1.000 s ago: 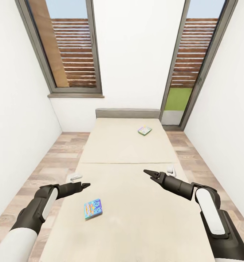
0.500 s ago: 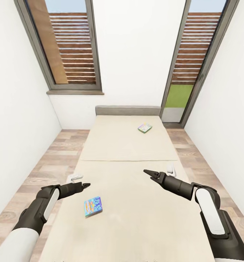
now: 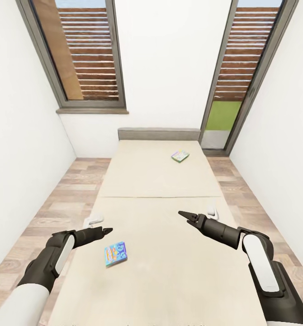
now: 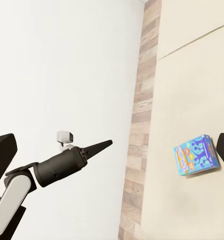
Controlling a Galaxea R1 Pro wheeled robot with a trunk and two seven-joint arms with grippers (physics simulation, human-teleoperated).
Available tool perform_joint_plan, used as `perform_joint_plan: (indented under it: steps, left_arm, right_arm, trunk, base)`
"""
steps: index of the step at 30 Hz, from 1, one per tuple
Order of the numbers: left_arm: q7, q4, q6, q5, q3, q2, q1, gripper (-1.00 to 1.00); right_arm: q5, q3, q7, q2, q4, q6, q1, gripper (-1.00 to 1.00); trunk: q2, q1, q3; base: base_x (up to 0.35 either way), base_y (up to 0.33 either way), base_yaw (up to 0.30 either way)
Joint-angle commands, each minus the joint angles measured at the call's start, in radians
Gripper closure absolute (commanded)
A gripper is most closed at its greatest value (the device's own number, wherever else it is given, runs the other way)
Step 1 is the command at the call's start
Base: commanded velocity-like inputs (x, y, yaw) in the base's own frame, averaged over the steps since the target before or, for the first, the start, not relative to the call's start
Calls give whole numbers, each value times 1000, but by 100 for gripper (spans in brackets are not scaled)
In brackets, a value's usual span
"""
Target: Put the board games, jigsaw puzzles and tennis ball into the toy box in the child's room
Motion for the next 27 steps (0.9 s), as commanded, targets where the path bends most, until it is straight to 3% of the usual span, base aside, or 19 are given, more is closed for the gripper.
perform_joint_plan:
  steps: [1,27]
  left_arm:
    - [-2,0,7,4,2,0,-1,-100]
    - [42,1,-1,4,1,-1,-1,-100]
  right_arm:
    - [9,-1,10,0,0,4,-1,-100]
    - [9,-1,5,0,1,3,-1,-100]
  trunk:
    - [-2,0,-3]
    - [-2,0,-46]
  base:
    - [0,0,0]
    - [0,0,0]
